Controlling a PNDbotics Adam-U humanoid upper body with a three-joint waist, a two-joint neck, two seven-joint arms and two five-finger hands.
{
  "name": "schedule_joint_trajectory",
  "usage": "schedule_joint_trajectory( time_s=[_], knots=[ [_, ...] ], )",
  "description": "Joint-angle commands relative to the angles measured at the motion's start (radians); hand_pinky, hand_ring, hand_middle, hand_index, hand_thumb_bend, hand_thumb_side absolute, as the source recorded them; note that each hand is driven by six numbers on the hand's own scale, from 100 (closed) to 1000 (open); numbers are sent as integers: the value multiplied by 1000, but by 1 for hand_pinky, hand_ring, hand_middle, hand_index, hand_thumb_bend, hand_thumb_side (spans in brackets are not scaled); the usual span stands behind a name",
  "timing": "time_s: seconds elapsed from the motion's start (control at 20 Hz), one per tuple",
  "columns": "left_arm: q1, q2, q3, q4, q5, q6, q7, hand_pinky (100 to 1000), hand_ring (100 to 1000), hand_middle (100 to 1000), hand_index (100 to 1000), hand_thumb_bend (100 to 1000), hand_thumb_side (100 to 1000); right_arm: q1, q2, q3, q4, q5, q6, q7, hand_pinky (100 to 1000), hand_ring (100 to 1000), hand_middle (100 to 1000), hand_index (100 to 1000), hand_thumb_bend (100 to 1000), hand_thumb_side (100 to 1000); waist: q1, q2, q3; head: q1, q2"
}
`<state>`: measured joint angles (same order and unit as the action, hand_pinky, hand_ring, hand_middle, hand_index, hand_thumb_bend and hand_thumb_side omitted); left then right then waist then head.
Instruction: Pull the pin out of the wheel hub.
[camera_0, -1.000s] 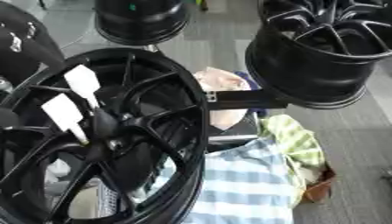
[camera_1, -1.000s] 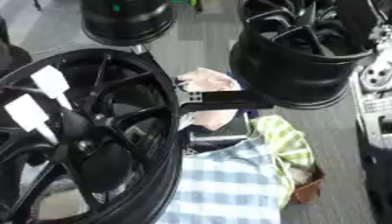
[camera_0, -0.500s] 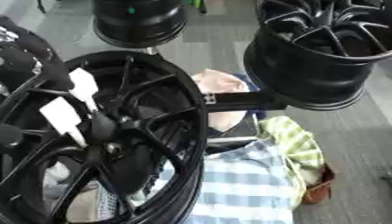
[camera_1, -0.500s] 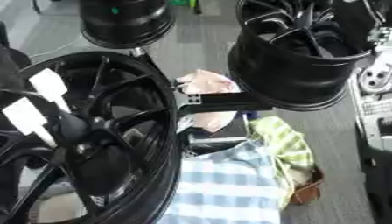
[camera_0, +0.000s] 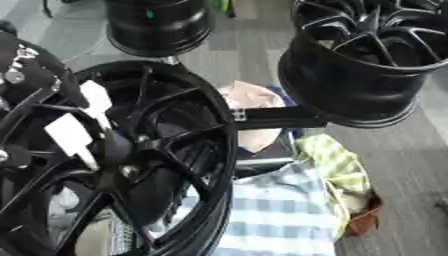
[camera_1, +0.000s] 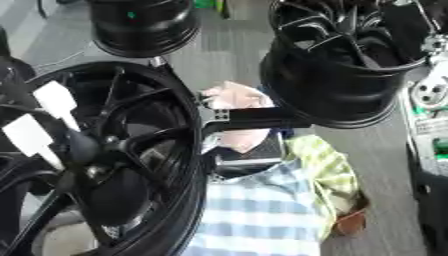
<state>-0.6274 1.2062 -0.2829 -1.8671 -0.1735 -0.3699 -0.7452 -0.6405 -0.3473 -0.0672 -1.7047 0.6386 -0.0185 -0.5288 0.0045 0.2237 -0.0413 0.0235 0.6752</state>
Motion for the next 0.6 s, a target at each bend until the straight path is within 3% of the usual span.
schedule_joint_trajectory(
  time_s=[0.05,0.6],
  knots=[
    [-27,5,-5,29,-13,-97,-85,868,803,739,835,486,111,-9,-11,-4,-17,-6,-2,-3,760,746,684,811,100,422,3,-16,-1,3,-13],
    [-62,-39,-40,114,-8,-110,-121,853,753,626,761,469,100,-8,-14,-7,-18,-13,-1,-10,759,747,684,811,100,434,4,-10,-6,4,-15]
  ],
)
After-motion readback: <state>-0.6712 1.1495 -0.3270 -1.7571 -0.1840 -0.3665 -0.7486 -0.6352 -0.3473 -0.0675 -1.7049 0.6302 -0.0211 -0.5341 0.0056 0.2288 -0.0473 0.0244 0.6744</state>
